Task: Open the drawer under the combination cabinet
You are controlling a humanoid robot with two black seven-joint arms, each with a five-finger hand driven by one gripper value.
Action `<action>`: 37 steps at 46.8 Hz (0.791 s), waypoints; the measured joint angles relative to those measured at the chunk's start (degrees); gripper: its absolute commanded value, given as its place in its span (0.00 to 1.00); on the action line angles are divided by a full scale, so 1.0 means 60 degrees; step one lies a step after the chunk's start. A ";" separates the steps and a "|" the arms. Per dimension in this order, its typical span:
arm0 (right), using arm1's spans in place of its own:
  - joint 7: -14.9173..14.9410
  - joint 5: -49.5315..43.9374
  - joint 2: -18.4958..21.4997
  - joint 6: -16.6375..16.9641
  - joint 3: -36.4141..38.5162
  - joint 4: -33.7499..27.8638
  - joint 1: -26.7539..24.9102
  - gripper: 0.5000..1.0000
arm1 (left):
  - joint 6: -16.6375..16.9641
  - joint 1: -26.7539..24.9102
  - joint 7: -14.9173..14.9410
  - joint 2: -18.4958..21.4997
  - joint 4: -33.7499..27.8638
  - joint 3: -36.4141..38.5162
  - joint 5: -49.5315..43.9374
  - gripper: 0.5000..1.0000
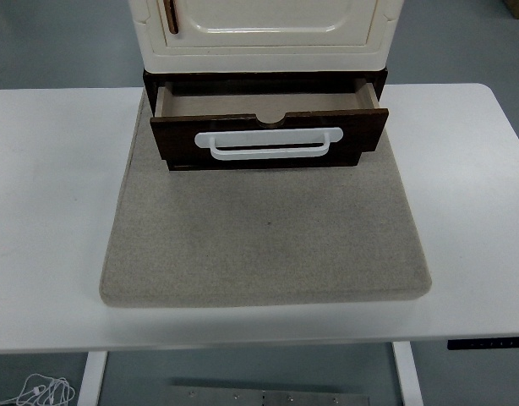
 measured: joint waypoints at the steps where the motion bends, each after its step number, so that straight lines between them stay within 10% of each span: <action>1: 0.0003 0.0000 0.0000 0.0000 0.0000 0.0002 0.0001 0.86 | 0.0000 0.0020 0.0029 -0.0013 0.0260 -0.0001 -0.0010 1.00; 11: 0.0001 0.0000 0.0000 0.0001 0.0000 -0.0002 -0.0001 0.85 | -0.0612 0.0603 0.0284 -0.0146 0.2409 0.0064 -0.1087 1.00; 37: 0.0000 -0.0001 0.0000 0.0013 -0.0013 0.0008 -0.0002 0.85 | -0.3535 0.3259 0.0772 -0.1626 0.4205 0.0002 -0.3567 1.00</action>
